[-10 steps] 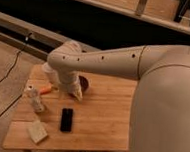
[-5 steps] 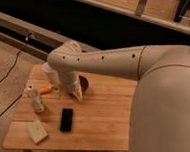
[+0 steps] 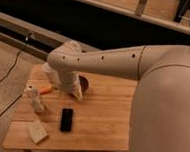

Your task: Place the ceramic cup in the ceramic bowl

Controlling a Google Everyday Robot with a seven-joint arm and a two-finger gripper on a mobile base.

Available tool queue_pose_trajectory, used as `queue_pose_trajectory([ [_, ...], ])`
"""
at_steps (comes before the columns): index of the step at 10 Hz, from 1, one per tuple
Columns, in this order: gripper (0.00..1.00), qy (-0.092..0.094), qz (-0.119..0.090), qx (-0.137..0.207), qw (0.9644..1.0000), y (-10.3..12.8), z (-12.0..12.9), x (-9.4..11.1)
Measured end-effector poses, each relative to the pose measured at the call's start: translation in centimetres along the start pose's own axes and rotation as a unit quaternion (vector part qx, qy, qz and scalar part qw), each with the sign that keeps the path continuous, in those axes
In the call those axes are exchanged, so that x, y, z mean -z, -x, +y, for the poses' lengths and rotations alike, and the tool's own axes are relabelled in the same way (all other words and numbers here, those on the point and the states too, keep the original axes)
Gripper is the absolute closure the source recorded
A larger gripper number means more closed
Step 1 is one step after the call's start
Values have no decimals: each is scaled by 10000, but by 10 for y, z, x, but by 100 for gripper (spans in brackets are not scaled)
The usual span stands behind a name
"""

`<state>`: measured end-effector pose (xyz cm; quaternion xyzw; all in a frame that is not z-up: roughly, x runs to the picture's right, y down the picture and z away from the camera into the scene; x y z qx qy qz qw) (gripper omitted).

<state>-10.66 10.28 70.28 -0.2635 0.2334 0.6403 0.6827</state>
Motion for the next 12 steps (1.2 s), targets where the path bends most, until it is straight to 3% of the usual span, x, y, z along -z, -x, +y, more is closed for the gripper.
queue_pose_trajectory([
  [8,35,-23,-42,23,10000,2,-1,0],
  [12,35,-337,-358,397,9980,54,2,-7],
])
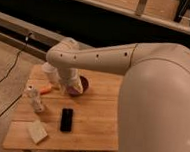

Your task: Place the ceramic cup in the ceramic bowl

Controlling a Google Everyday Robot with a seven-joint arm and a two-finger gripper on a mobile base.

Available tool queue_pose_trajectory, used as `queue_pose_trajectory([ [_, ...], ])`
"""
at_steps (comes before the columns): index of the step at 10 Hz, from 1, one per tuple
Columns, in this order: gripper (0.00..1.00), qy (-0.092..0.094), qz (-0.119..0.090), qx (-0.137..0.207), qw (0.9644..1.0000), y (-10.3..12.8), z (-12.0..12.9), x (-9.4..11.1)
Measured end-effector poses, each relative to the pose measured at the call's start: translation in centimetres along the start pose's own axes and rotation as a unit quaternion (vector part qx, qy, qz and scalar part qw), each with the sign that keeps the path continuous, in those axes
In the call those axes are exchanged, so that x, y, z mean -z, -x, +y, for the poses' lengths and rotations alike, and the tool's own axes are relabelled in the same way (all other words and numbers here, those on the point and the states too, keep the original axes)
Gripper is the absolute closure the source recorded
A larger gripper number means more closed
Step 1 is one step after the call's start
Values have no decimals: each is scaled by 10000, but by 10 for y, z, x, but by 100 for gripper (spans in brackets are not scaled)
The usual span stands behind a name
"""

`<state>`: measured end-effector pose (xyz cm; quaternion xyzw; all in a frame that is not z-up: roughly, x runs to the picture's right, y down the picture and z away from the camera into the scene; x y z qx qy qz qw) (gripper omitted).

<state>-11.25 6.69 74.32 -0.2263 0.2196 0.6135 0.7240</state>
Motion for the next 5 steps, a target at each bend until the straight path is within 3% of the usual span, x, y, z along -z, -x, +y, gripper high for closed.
queue_pose_trajectory([
  [5,35,-294,-82,651,9974,82,44,-4],
])
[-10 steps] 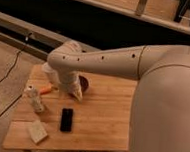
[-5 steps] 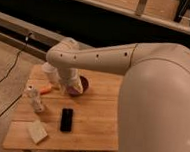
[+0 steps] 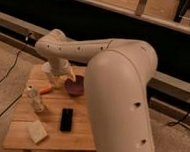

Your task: Place the ceramic cup in the ceramic bowl

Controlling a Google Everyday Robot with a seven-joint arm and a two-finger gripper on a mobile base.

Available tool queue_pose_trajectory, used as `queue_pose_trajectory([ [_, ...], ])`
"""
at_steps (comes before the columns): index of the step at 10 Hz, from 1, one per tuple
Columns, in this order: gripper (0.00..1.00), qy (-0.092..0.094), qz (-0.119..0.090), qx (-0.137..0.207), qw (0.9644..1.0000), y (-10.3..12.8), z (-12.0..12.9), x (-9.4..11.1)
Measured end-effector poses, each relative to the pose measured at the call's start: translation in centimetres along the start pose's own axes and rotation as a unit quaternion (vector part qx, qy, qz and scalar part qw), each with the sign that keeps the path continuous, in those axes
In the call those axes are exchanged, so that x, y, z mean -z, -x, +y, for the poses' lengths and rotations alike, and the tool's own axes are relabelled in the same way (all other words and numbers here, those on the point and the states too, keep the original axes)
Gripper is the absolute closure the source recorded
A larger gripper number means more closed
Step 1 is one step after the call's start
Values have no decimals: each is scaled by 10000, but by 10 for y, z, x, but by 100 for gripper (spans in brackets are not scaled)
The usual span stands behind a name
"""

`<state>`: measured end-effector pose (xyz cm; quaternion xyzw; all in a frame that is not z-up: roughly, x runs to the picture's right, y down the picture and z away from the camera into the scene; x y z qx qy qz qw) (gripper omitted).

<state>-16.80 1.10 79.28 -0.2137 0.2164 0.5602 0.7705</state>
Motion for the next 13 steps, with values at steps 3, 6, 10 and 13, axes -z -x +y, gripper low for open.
queue_pose_trajectory([
  [3,35,-223,-141,204,9994,54,11,9],
  [6,35,-222,-330,169,9991,100,19,20],
  [10,35,30,-540,-56,9985,143,17,17],
  [13,35,389,-636,-55,9972,162,20,4],
])
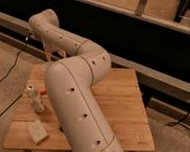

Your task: Place the ceramic cup in the ceramic bowl

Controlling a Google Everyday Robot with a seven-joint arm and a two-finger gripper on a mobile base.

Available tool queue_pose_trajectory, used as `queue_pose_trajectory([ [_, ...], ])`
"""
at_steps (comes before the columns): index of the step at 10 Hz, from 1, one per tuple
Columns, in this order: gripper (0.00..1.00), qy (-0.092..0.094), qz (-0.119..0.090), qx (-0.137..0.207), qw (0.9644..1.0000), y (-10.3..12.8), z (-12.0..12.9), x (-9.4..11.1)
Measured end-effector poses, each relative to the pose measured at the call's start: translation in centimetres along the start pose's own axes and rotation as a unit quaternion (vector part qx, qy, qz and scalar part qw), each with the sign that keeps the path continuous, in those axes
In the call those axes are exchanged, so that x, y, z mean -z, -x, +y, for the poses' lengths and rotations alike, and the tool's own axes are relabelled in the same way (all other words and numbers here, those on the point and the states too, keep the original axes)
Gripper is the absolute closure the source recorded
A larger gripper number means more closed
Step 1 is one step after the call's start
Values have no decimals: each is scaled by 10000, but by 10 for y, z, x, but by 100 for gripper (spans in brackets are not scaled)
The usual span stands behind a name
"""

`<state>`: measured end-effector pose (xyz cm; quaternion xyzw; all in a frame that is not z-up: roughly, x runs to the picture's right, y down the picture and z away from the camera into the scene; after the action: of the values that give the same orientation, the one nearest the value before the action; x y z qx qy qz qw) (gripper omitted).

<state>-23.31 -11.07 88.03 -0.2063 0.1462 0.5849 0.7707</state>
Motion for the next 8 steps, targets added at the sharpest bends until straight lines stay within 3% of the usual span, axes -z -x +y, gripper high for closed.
queue_pose_trajectory([
  [2,35,187,22,75,9998,4,3,-15],
  [8,35,106,476,335,9982,-13,3,-63],
])
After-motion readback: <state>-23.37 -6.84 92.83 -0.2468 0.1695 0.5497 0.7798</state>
